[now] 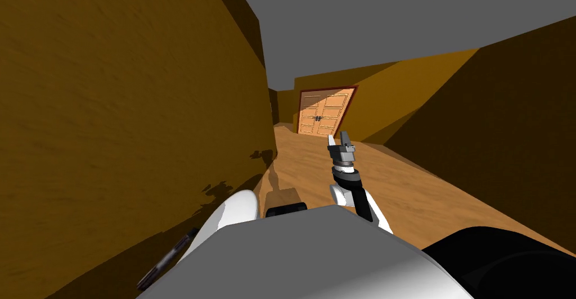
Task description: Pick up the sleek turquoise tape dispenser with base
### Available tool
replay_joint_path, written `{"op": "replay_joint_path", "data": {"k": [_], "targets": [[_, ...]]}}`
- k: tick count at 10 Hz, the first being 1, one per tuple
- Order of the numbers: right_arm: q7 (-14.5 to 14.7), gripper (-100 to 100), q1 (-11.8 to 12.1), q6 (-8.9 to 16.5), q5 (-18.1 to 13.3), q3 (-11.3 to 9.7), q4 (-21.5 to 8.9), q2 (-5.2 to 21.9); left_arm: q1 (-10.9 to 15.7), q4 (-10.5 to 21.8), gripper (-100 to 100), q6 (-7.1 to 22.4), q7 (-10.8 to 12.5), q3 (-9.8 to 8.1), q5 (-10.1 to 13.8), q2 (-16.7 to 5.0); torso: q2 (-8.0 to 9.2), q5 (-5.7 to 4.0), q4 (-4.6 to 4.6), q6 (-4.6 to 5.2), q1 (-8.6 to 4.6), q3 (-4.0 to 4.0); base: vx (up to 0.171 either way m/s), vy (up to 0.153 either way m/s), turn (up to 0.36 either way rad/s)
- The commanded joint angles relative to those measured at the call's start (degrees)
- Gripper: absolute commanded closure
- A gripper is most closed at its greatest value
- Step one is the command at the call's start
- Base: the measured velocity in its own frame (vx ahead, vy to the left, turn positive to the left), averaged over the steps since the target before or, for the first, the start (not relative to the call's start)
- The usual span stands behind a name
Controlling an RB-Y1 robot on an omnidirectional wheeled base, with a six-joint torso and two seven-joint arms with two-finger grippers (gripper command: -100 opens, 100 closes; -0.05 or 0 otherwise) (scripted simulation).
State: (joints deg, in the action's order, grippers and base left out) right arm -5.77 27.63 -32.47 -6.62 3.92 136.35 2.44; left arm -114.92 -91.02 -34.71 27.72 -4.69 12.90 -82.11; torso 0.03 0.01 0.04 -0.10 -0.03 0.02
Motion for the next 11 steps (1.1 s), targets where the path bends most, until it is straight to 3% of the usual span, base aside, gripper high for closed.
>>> {"op": "replay_joint_path", "data": {"k": [1,5,6,7,8,9,11], "targets": [[0.0,0,0.0,0.0,0.0,0.0,0.0,0.0,-1.36,1.16,-100,-0.85,0.18,-0.2,0.46,-2.63,0.0,0.0,0.0,0.0,0.0,0.0,0.0,0.02,-0.071],[0.0,0,0.0,0.0,0.0,0.0,0.0,0.0,-3.51,4.33,-100,-2.91,0.75,-0.25,1.54,-8.31,0.02,-0.01,0.0,0.04,0.02,0.01,-0.008,0.023,-0.143],[0.0,0,0.0,0.0,0.0,0.0,0.0,0.0,-3.82,4.9,-100,-3.29,0.83,-0.25,1.72,-9.31,0.01,-0.01,0.0,0.05,0.03,0.01,-0.01,0.021,-0.079],[0.0,0,0.0,0.0,0.0,0.0,0.0,0.0,-4.17,4.2,-100,-2.87,0.67,-0.73,1.67,-8.62,0.02,-0.01,0.01,0.04,0.03,0.01,-0.005,0.011,-0.017],[0.0,0,0.0,0.0,0.0,0.0,0.0,0.0,-4.26,4.25,0,-2.98,0.68,-0.81,1.7,-8.73,0.02,-0.02,0.01,0.01,-0.02,0.02,0.0,0.0,0.0],[0.0,0,0.0,0.0,0.0,0.0,0.0,0.0,-2.7,3.17,-100,-0.97,1.4,-0.47,1.88,-10.2,0.02,-0.03,0.01,0.01,-0.06,0.02,-0.02,0.005,0.079],[0.0,0,0.0,0.0,0.0,0.0,0.0,0.0,-1.15,2.08,-100,1.02,2.12,-0.13,2.06,-11.69,0.13,-0.02,0.04,0.0,-0.06,0.08,-0.036,0.005,0.072]]}}
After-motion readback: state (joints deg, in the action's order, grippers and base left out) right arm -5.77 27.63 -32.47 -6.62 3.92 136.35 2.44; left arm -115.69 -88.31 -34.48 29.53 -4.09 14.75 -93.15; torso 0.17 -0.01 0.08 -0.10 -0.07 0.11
